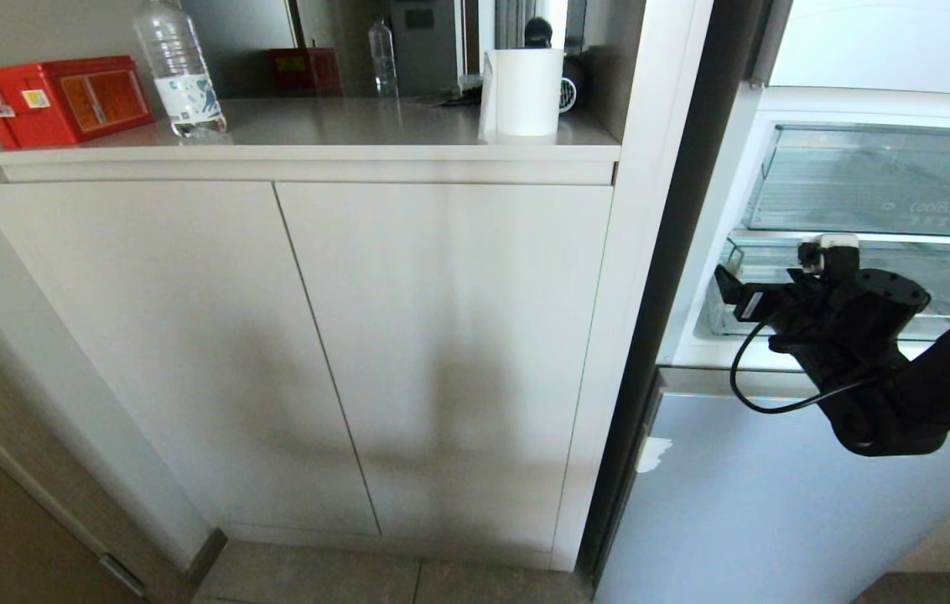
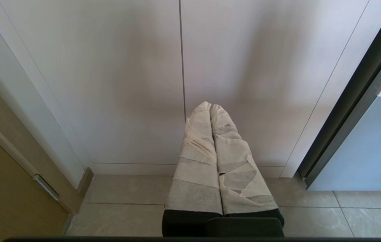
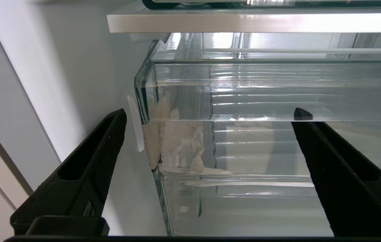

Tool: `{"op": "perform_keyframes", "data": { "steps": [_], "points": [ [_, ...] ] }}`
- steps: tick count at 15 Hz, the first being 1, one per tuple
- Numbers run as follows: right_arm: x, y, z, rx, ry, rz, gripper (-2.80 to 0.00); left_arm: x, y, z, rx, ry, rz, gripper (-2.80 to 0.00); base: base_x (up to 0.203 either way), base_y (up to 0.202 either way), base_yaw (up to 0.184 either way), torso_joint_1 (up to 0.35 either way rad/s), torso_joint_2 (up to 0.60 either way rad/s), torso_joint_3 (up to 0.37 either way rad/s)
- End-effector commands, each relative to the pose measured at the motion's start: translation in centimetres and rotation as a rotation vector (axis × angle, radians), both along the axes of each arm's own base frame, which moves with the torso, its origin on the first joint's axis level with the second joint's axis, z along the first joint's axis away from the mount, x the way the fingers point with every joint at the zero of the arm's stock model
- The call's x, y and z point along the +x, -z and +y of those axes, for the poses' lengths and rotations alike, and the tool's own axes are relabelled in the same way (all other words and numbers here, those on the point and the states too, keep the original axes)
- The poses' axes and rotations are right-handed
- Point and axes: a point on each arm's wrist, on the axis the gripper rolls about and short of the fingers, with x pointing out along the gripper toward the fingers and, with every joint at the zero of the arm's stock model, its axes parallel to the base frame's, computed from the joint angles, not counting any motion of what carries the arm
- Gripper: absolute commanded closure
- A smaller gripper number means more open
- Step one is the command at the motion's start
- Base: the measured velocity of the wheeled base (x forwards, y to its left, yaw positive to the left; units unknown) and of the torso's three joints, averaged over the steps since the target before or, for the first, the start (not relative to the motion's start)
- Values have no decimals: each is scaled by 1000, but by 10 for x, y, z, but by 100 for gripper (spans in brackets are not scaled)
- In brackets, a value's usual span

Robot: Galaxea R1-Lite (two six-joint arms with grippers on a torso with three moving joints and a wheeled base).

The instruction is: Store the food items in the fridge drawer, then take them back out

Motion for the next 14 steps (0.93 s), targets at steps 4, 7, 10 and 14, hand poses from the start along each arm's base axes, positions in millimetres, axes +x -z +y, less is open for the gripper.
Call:
{"op": "perform_keyframes", "data": {
  "steps": [4,7,10,14],
  "points": [
    [2,3,1,6,-7,-4,0,0,0,0,1,0,1,0,0,0,0,0,0,0],
    [4,1,6,16,-14,-15,0,0,0,0,1,-1,1,0,0,0,0,0,0,0],
    [3,1,16,19,-39,-14,0,0,0,0,1,0,1,0,0,0,0,0,0,0],
    [0,1,25,22,-50,-5,0,0,0,0,-1,-1,2,0,0,0,0,0,0,0]
  ]
}}
